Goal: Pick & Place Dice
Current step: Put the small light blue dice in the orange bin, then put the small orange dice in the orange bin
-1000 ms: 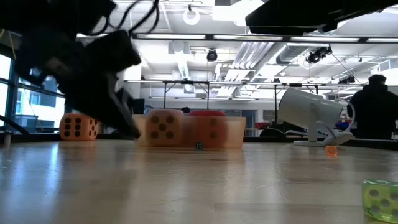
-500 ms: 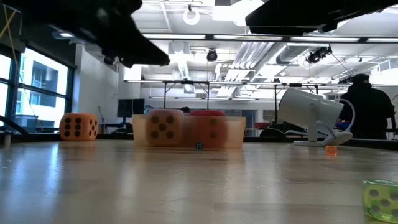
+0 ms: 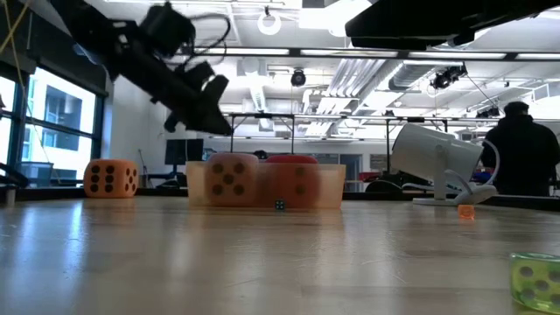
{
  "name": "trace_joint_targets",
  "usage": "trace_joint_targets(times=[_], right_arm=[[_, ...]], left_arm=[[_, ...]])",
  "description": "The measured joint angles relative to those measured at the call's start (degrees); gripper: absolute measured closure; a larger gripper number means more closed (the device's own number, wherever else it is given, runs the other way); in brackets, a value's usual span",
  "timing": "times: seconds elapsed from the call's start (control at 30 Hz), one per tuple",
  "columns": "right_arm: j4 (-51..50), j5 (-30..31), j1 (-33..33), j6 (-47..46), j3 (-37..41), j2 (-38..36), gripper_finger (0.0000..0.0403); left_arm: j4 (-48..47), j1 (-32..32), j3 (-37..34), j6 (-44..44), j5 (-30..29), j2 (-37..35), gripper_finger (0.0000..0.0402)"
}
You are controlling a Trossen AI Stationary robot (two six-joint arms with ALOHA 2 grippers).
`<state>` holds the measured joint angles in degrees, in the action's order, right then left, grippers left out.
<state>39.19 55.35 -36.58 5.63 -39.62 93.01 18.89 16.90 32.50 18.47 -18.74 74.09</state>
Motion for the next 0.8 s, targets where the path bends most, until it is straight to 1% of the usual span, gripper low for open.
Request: trace_joint_targets(times=[0.13, 0.2, 0.23, 0.33, 0.43, 0.53, 0.63, 0.73, 0.8], right_arm=[[-0.04, -0.02, 0.37, 0.0, 0.0, 0.0, 0.001], [-0.01, -0.11, 0.65, 0.0, 0.0, 0.0, 0.001], [-0.05, -0.28, 0.74, 0.0, 0.0, 0.0, 0.001], [-0.12, -1.68, 1.19, -1.43, 0.0, 0.0, 0.001], [-0.91, -1.9, 1.51, -3.56, 0.0, 0.0, 0.001], [-1.87, -1.83, 1.53, -4.28, 0.0, 0.0, 0.001], [-1.96, -1.81, 1.5, -4.31, 0.0, 0.0, 0.001], [-2.07, -1.79, 1.5, -4.31, 0.0, 0.0, 0.001], [-2.12, -1.77, 1.51, -4.31, 0.0, 0.0, 0.001]], left_arm=[[-0.04, 5.03, 0.01, 0.7, 8.42, 2.23, 0.0352], [1.17, 5.97, 0.01, 0.7, 10.65, 3.33, 0.0347], [1.68, 6.15, 0.01, 0.7, 10.85, 3.91, 0.0344], [3.03, 6.3, 0.01, 0.41, 9.64, 5.57, 0.0333], [4.77, 5.94, 0.01, -2.15, 8.75, 6.84, 0.0321], [5.58, 5.0, 0.01, -4.38, 6.25, 7.21, 0.0303], [5.7, 3.72, 0.01, -6.62, 3.51, 7.19, 0.0274], [5.81, 2.54, 0.01, -9.21, 2.25, 7.19, 0.0239], [6.63, 1.63, 0.01, -9.69, -0.09, 7.19, 0.0217]])
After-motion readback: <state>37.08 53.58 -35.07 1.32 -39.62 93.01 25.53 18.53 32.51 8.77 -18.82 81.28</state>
